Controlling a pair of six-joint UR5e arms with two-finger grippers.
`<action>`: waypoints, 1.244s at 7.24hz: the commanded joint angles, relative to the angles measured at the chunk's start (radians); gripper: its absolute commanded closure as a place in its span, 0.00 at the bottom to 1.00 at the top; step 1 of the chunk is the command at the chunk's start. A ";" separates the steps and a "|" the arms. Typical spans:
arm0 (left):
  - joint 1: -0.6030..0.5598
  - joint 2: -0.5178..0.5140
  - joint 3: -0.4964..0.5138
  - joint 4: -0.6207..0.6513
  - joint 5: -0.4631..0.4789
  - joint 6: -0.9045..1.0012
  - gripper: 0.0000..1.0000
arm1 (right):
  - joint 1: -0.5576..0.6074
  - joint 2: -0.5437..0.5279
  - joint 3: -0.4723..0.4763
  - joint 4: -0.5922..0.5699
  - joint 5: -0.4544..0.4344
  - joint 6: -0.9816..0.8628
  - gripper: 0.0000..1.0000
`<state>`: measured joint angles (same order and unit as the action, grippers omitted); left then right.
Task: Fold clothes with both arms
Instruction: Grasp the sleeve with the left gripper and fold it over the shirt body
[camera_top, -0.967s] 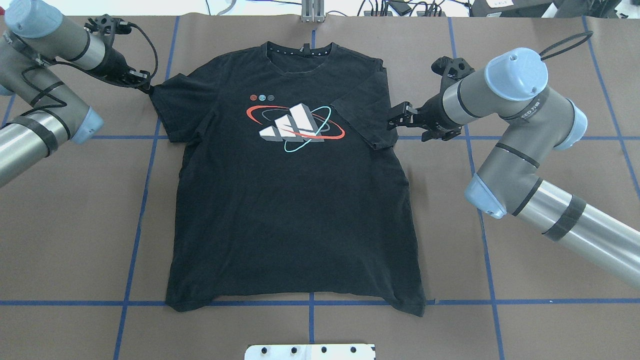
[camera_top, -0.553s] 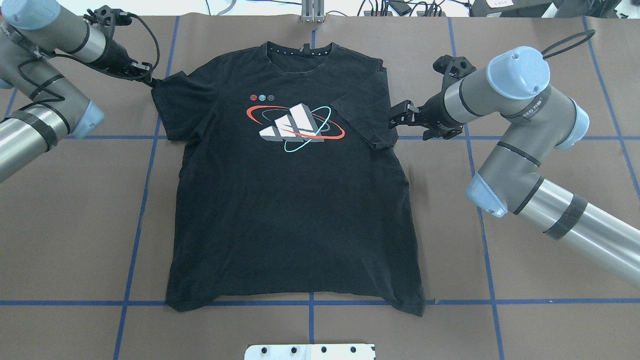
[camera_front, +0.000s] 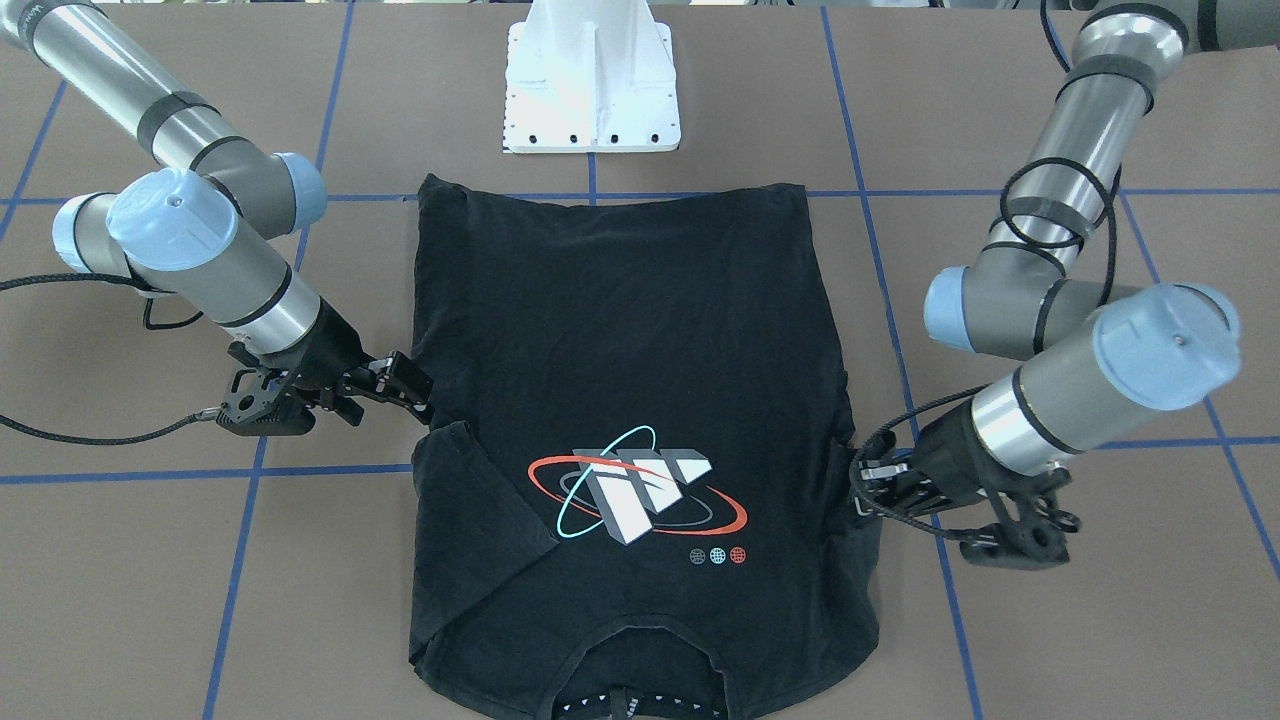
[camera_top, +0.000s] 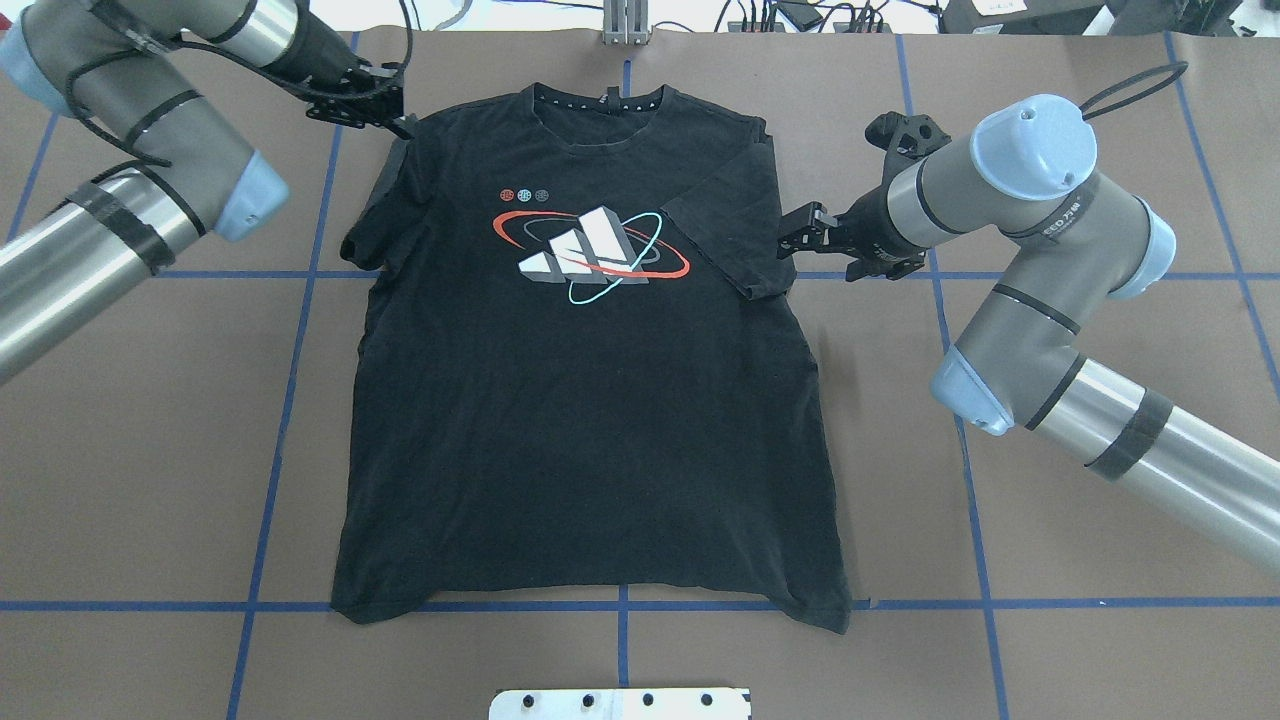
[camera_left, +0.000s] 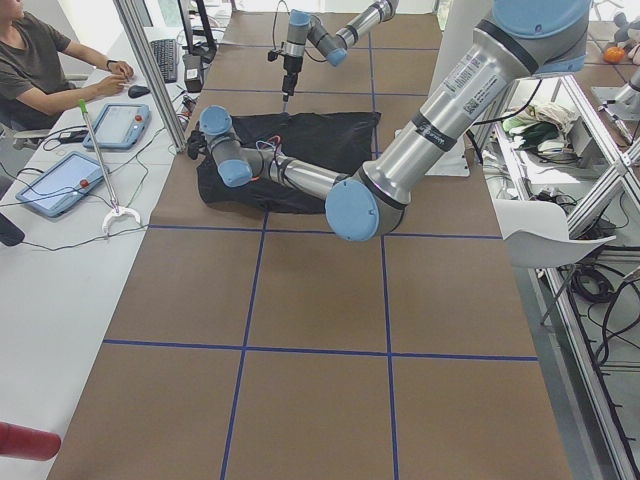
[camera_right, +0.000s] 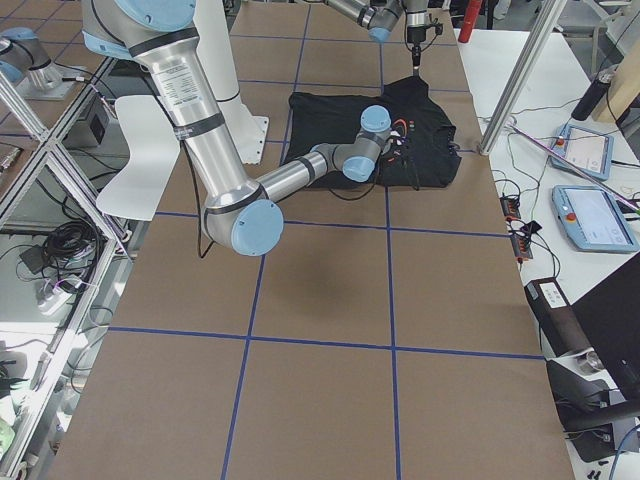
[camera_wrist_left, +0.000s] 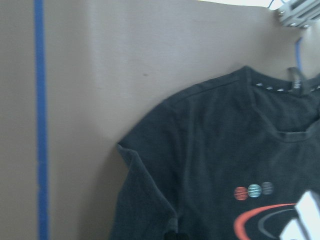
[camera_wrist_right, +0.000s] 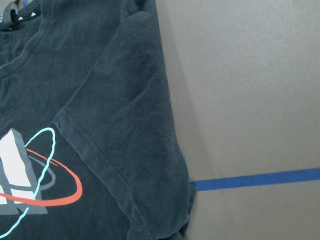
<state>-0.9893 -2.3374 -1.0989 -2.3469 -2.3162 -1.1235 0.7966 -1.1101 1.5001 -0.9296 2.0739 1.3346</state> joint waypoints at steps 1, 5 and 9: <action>0.072 -0.083 0.072 0.002 0.144 -0.084 1.00 | 0.001 -0.004 -0.004 0.000 -0.001 -0.003 0.00; 0.087 -0.132 0.154 -0.054 0.224 -0.091 0.01 | 0.000 -0.007 -0.003 0.000 -0.001 0.006 0.00; 0.095 0.103 -0.213 -0.052 0.124 -0.169 0.00 | -0.130 -0.077 0.145 -0.023 -0.154 0.354 0.00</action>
<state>-0.8953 -2.3334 -1.1857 -2.3963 -2.1624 -1.2666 0.7343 -1.1453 1.5643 -0.9365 1.9806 1.5351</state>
